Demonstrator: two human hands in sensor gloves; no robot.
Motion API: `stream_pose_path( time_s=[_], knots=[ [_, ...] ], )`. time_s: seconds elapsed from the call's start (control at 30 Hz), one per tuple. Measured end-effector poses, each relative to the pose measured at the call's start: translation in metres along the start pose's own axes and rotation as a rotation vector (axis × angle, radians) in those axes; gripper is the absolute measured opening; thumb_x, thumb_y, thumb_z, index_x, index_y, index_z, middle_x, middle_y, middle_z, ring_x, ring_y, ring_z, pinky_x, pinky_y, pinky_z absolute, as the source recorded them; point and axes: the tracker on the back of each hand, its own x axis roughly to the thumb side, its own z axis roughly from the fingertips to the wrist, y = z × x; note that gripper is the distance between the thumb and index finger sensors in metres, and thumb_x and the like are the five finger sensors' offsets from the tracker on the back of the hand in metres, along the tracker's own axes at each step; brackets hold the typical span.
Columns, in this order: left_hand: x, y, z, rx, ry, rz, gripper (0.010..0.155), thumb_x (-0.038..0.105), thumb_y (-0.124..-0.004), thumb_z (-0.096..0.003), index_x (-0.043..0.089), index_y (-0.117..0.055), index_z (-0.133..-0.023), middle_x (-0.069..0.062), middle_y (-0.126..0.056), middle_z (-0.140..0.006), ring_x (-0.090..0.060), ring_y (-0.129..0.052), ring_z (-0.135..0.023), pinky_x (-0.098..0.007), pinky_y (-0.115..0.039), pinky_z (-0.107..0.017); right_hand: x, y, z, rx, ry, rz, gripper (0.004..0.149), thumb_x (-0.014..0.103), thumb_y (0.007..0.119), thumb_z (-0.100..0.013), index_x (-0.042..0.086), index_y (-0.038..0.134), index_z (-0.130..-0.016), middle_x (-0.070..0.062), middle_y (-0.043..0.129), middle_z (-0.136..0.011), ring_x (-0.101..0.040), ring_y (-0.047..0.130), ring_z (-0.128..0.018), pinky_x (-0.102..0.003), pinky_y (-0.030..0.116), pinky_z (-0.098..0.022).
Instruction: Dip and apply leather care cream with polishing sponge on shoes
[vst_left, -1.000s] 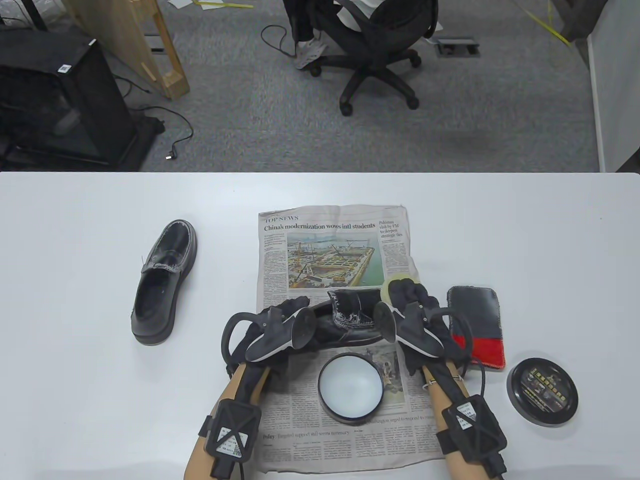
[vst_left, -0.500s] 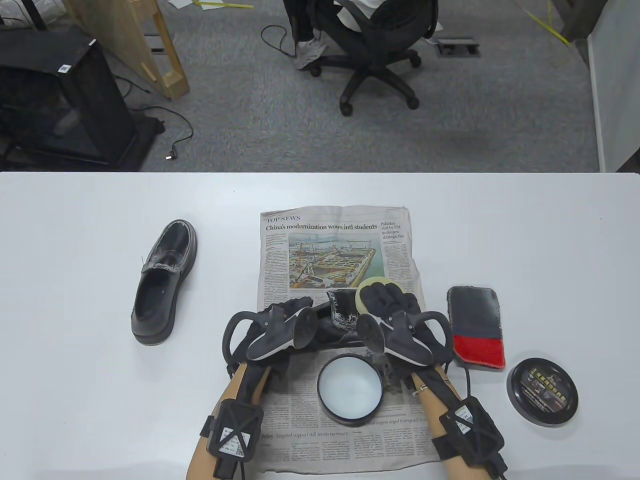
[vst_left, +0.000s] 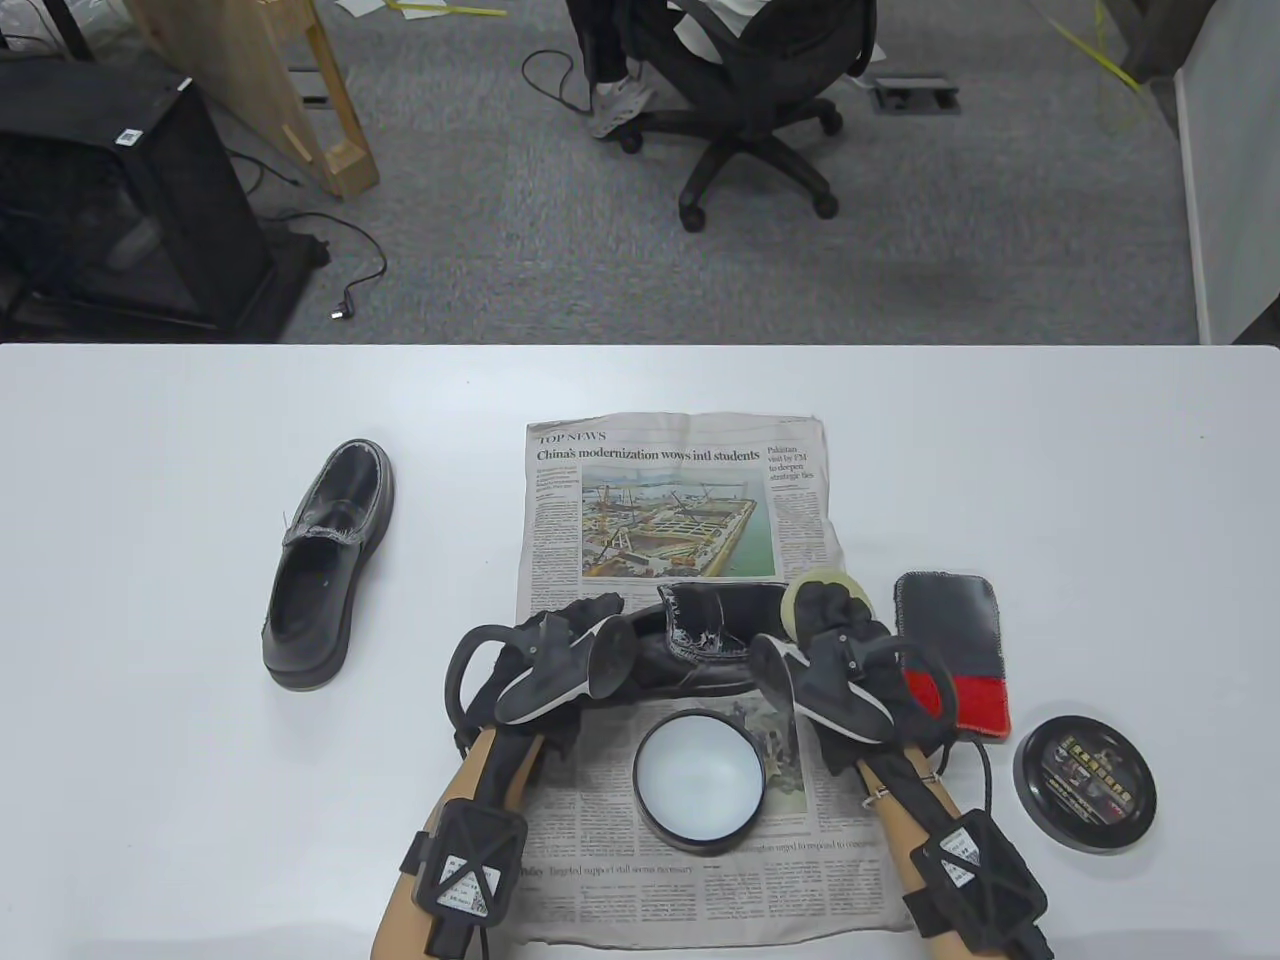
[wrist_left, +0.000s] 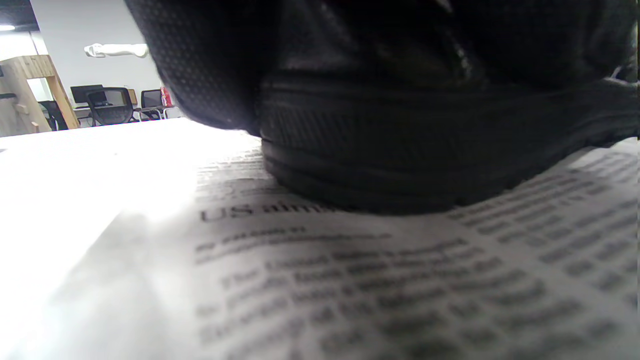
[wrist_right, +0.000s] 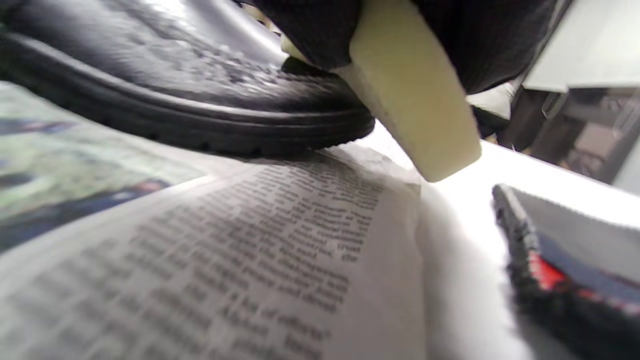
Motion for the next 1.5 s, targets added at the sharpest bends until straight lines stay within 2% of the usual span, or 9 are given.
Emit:
stream_pose_path(
  time_s=[0.2,0.33,0.43,0.7,0.9,1.0,1.13,1.3,1.5],
  knots=[
    [0.000,-0.001,-0.001,-0.007,-0.018,0.015,0.093,0.066,-0.079,-0.0267,0.033,-0.056,-0.111,0.006,-0.080,-0.110,-0.023,-0.088,-0.095,-0.043,-0.081,-0.069,0.020,-0.021,0.001,-0.087,-0.088,-0.113,0.053,0.025,0.066,-0.061,0.017,0.050,-0.111,-0.012,0.061,-0.113,-0.039,0.069,-0.101,-0.051,0.066,-0.070],
    [0.000,-0.001,-0.001,-0.006,-0.023,0.025,0.094,0.066,-0.079,-0.0270,0.033,-0.055,-0.111,0.006,-0.080,-0.111,-0.022,-0.087,-0.095,-0.043,-0.080,-0.069,0.014,-0.012,-0.023,-0.043,-0.001,-0.209,0.054,0.027,0.063,-0.062,0.021,0.044,-0.112,-0.008,0.054,-0.115,-0.036,0.061,-0.105,-0.052,0.061,-0.072],
    [0.001,0.000,-0.002,-0.010,-0.018,0.008,0.094,0.067,-0.079,-0.0270,0.032,-0.056,-0.111,0.005,-0.081,-0.110,-0.022,-0.089,-0.093,-0.041,-0.082,-0.067,0.003,-0.002,-0.033,0.006,0.075,-0.170,0.054,0.027,0.063,-0.062,0.020,0.043,-0.112,-0.009,0.053,-0.115,-0.036,0.060,-0.105,-0.050,0.061,-0.072],
    [0.003,0.000,-0.003,-0.012,-0.011,0.003,0.094,0.067,-0.079,-0.0262,0.031,-0.058,-0.111,0.004,-0.083,-0.108,-0.022,-0.090,-0.091,-0.040,-0.083,-0.065,-0.006,0.005,-0.007,0.002,0.046,0.024,0.056,0.025,0.067,-0.060,0.006,0.050,-0.110,-0.019,0.066,-0.106,-0.039,0.081,-0.091,-0.045,0.074,-0.064],
    [0.003,0.000,-0.003,-0.020,-0.021,0.015,0.093,0.065,-0.080,-0.0270,0.032,-0.057,-0.111,0.005,-0.080,-0.110,-0.022,-0.087,-0.095,-0.042,-0.081,-0.068,0.014,-0.011,0.012,-0.111,-0.087,-0.028,0.052,0.026,0.066,-0.061,0.017,0.052,-0.110,-0.010,0.064,-0.111,-0.036,0.074,-0.099,-0.050,0.069,-0.070],
    [0.003,-0.001,-0.003,-0.015,-0.027,0.017,0.093,0.065,-0.080,-0.0272,0.033,-0.056,-0.111,0.006,-0.080,-0.111,-0.022,-0.087,-0.096,-0.042,-0.081,-0.069,0.016,-0.015,-0.002,-0.099,-0.063,-0.176,0.052,0.026,0.065,-0.062,0.022,0.049,-0.111,-0.007,0.058,-0.115,-0.037,0.065,-0.104,-0.052,0.063,-0.073],
    [0.002,-0.002,-0.002,-0.005,-0.024,0.034,0.093,0.065,-0.080,-0.0273,0.032,-0.056,-0.111,0.006,-0.080,-0.110,-0.022,-0.087,-0.095,-0.042,-0.081,-0.069,0.006,-0.005,-0.027,-0.031,0.059,-0.171,0.052,0.026,0.063,-0.062,0.027,0.045,-0.111,-0.002,0.054,-0.116,-0.034,0.061,-0.107,-0.054,0.060,-0.073],
    [0.001,-0.002,-0.001,0.002,-0.016,0.026,0.094,0.066,-0.080,-0.0268,0.031,-0.057,-0.111,0.004,-0.082,-0.109,-0.022,-0.089,-0.092,-0.042,-0.082,-0.066,-0.006,0.006,-0.027,-0.009,0.119,-0.052,0.052,0.026,0.065,-0.061,0.022,0.047,-0.110,-0.008,0.060,-0.112,-0.034,0.071,-0.101,-0.048,0.067,-0.070],
    [0.001,-0.001,-0.001,0.000,-0.012,0.018,0.094,0.067,-0.080,-0.0263,0.031,-0.058,-0.110,0.004,-0.083,-0.108,-0.023,-0.090,-0.091,-0.041,-0.082,-0.065,0.002,-0.004,-0.004,0.045,0.025,0.084,0.054,0.026,0.068,-0.060,0.009,0.052,-0.109,-0.017,0.068,-0.107,-0.038,0.082,-0.092,-0.047,0.073,-0.065]
  ],
)
